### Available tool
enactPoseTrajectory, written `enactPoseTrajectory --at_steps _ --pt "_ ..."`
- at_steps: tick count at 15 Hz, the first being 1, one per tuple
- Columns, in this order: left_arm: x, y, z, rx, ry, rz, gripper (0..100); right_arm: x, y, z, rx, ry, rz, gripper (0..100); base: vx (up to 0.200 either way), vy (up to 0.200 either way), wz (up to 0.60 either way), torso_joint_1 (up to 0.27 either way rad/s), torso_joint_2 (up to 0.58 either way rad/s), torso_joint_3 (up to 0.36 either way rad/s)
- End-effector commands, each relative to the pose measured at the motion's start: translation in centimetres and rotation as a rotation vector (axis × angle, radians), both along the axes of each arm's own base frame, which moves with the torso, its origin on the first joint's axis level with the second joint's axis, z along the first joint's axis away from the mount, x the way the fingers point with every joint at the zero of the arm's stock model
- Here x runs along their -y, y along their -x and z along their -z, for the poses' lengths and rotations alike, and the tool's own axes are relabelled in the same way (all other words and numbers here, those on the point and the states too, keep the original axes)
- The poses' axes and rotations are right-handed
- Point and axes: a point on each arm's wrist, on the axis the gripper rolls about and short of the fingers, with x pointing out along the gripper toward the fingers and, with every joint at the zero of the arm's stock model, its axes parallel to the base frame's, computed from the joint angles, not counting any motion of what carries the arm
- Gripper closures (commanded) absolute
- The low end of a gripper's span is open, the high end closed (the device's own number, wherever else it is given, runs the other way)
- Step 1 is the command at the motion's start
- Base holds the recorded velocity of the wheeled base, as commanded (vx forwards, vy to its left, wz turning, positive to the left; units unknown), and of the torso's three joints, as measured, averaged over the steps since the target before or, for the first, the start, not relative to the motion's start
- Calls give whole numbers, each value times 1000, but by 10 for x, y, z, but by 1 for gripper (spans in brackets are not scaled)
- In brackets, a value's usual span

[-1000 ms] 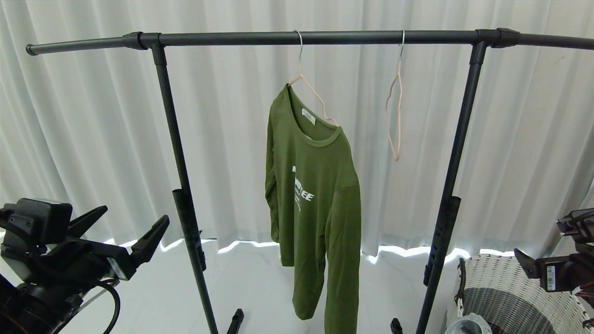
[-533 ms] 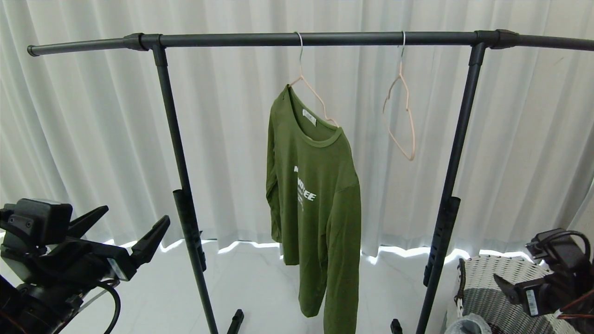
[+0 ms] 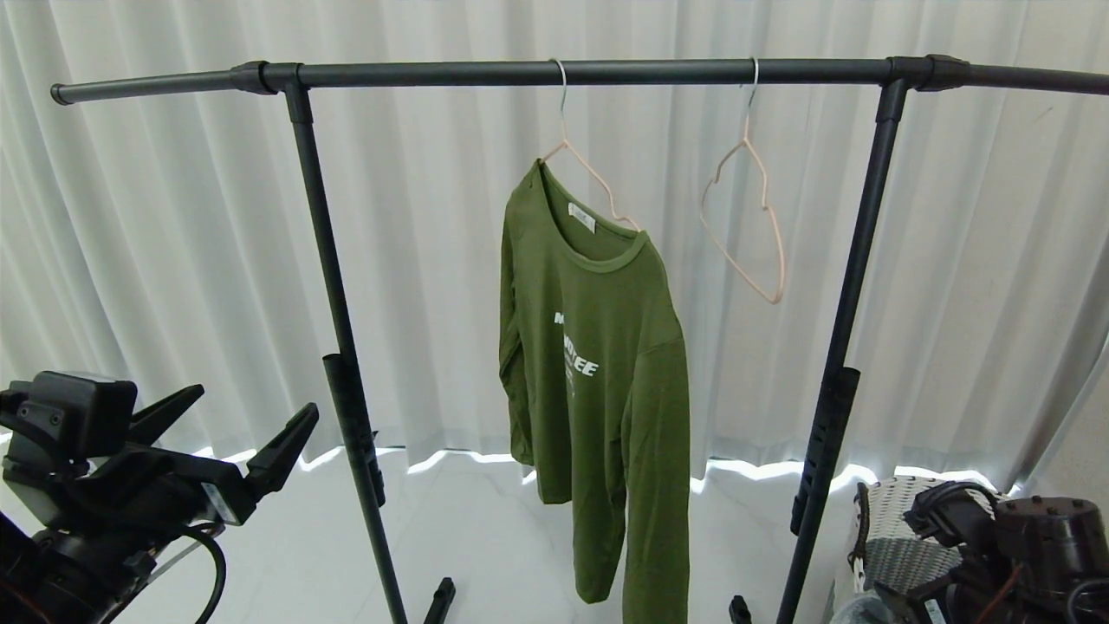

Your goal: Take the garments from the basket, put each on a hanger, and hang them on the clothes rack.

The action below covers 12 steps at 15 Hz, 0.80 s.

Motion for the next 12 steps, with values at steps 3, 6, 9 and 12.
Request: enactPoseTrajectory --at_steps 3,6,9,12 --pt "0 0 0 -3 0 1 0 -6 -6 32 -121 3 15 0 0 0 0 0 0 0" --pt "1 0 0 -3 0 4 0 -5 -6 33 -128 5 19 0 0 0 0 0 0 0" --pt "2 -1 1 -6 0 12 0 -4 -6 36 -151 14 23 0 0 0 0 0 0 0" --pt "2 -1 1 -7 0 14 0 2 -7 41 -175 21 60 0 0 0 0 0 0 0"
